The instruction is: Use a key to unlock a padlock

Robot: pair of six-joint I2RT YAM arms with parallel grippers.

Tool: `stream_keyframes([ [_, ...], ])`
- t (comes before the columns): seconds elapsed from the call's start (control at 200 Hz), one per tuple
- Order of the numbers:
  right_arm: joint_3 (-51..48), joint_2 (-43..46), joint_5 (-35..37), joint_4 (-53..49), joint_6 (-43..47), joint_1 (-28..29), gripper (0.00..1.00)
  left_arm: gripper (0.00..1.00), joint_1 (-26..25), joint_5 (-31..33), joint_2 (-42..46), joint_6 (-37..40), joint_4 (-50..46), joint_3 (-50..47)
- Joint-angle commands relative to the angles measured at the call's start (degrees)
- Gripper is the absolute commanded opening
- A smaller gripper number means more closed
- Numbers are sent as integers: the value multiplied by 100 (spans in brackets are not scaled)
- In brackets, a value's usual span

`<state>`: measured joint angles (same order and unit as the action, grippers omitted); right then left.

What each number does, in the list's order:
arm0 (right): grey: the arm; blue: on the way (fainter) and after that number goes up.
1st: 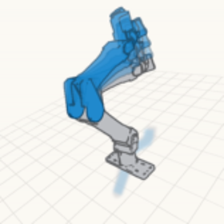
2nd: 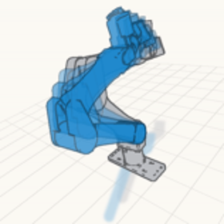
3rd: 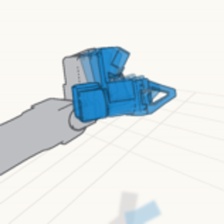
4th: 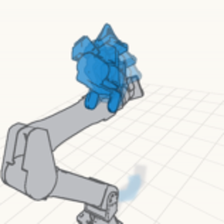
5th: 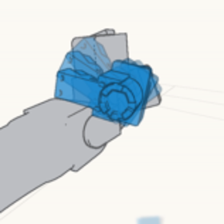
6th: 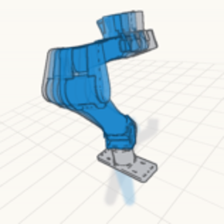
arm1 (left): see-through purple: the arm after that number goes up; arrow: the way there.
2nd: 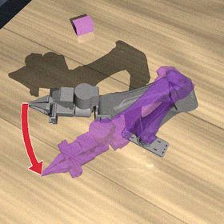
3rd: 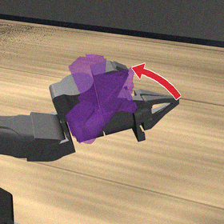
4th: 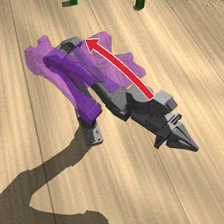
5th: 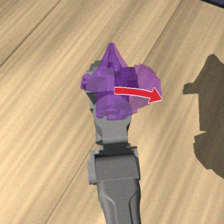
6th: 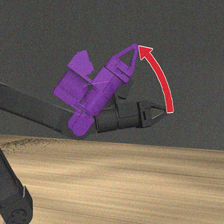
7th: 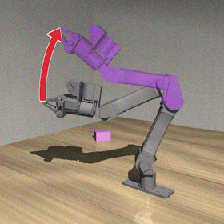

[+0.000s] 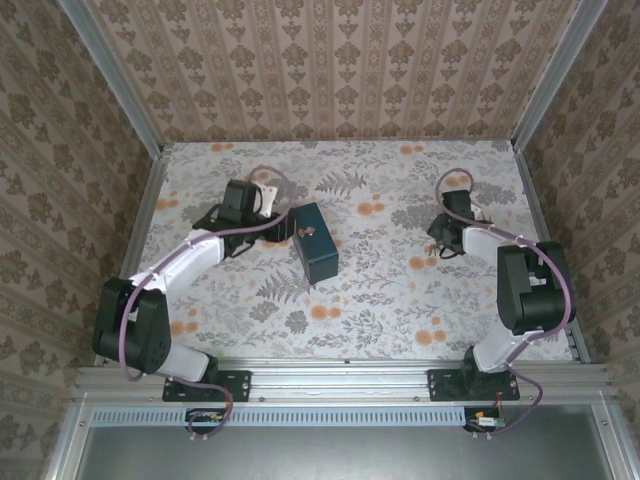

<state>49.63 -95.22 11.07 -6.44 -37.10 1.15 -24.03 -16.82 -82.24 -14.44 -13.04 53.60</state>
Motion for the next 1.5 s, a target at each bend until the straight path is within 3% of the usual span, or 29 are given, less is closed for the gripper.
stream_keyframes([
  [0.0,-42,44,120,-63,-196,3,60,43,-48,404,352,-439,29,-336],
  [0.16,-395,978,133,120,587,553,61,44,30,-549,535,-1000,623,-810],
  [0.255,-609,1254,-950,637,845,1111,55,43,-10,-1010,526,-1229,877,-949],
  [0.375,-208,681,-2530,853,802,1621,42,41,-44,-1504,434,-1598,1408,-1045],
  [0.465,130,166,-2678,934,804,2007,33,39,-48,-1612,296,-1734,1598,-1024],
  [0.66,812,-773,-3391,1208,481,2584,26,39,-18,-1903,42,-2086,2419,-1225],
  [0.945,1632,-1726,-3510,1469,145,3469,26,38,193,-1585,-22,-2230,2562,-1260],
  [1.12,2937,-2654,-3493,1408,-61,3850,27,38,473,-1479,207,-1931,2185,-1110],
  [1.205,3611,-3080,-3439,1175,-165,3886,29,38,603,-1031,271,-1625,1667,-969],
  [1.355,4063,-3179,-2140,-244,62,3743,33,38,866,-2,172,-1068,1042,-775],
  [1.495,3510,-2799,-1117,-770,379,3456,37,37,935,227,-198,-809,1084,-580],
])
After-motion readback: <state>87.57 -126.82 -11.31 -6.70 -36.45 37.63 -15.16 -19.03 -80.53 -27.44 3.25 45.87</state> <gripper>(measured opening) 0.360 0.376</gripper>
